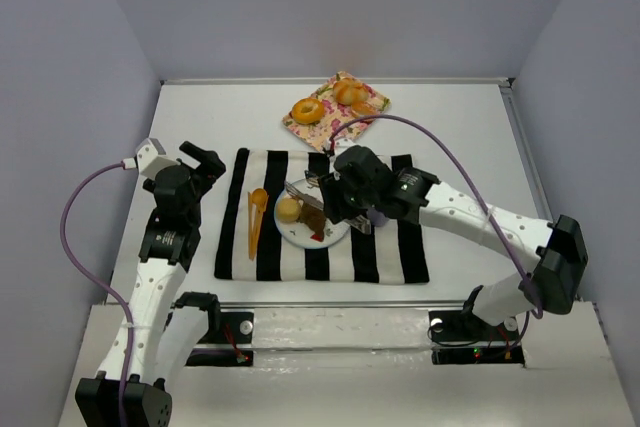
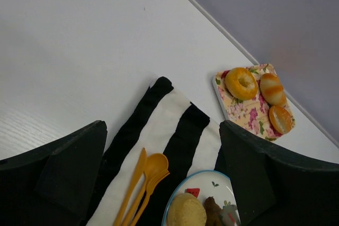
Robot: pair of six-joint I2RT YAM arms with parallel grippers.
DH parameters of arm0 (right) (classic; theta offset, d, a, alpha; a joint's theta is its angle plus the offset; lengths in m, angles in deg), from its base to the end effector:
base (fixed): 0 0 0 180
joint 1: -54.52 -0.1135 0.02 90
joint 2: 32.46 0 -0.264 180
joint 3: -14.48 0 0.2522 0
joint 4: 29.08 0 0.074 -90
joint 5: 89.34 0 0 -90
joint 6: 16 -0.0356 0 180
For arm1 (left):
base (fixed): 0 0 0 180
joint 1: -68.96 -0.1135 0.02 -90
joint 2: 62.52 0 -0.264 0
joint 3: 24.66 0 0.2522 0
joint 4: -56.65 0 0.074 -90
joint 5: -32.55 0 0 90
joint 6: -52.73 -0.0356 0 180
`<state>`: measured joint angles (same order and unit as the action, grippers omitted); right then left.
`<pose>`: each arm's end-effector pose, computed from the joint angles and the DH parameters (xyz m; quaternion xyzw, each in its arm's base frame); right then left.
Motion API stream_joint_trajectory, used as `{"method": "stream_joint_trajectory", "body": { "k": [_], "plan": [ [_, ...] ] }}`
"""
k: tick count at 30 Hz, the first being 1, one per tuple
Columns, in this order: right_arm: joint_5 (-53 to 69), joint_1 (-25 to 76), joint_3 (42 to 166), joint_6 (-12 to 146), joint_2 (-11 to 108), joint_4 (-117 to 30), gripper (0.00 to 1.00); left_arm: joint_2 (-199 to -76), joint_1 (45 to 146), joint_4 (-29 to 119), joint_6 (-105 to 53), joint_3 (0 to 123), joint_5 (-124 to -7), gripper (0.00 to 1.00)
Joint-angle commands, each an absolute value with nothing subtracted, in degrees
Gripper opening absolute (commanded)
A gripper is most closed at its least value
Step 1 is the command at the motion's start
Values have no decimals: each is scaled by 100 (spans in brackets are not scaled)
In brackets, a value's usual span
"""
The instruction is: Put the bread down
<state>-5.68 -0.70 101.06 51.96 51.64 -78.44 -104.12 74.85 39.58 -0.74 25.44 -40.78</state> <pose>0.1855 0.2603 0.3072 -0.2457 0.8958 0.1889 0.3187 0.1790 -0.0082 0.3099 -0.2893 0.6983 -0.1311 0.6414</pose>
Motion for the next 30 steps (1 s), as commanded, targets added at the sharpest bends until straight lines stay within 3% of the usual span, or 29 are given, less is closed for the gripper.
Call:
{"method": "stream_joint_trajectory", "body": {
  "k": [1, 6, 10, 17, 25, 30],
  "plan": [
    [-1567, -120, 10778, 5115, 4902, -7528, 55, -10391, 7458, 4122, -54, 2522, -3970, 99],
    [-2025, 651, 11060, 4861, 4911, -7519, 54, -10382, 7458, 4087, -36, 2531, -3882, 99],
    [-1753, 2441, 11218, 5393, 4919, -7212, 54, -10417, 7458, 4078, -36, 2557, -3750, 99],
    [-1393, 4369, 12270, 6116, 6376, -6869, 58, -10540, 7458, 4016, -36, 2610, -3486, 99],
    [-1139, 4880, 14220, 6662, 9248, -6762, 65, -10576, 7458, 4157, -141, 2593, -3284, 99],
    [-891, 4943, 14698, 6662, 10007, -6780, 68, -10602, 7449, 4245, -168, 2566, -3170, 99]
  ]
}}
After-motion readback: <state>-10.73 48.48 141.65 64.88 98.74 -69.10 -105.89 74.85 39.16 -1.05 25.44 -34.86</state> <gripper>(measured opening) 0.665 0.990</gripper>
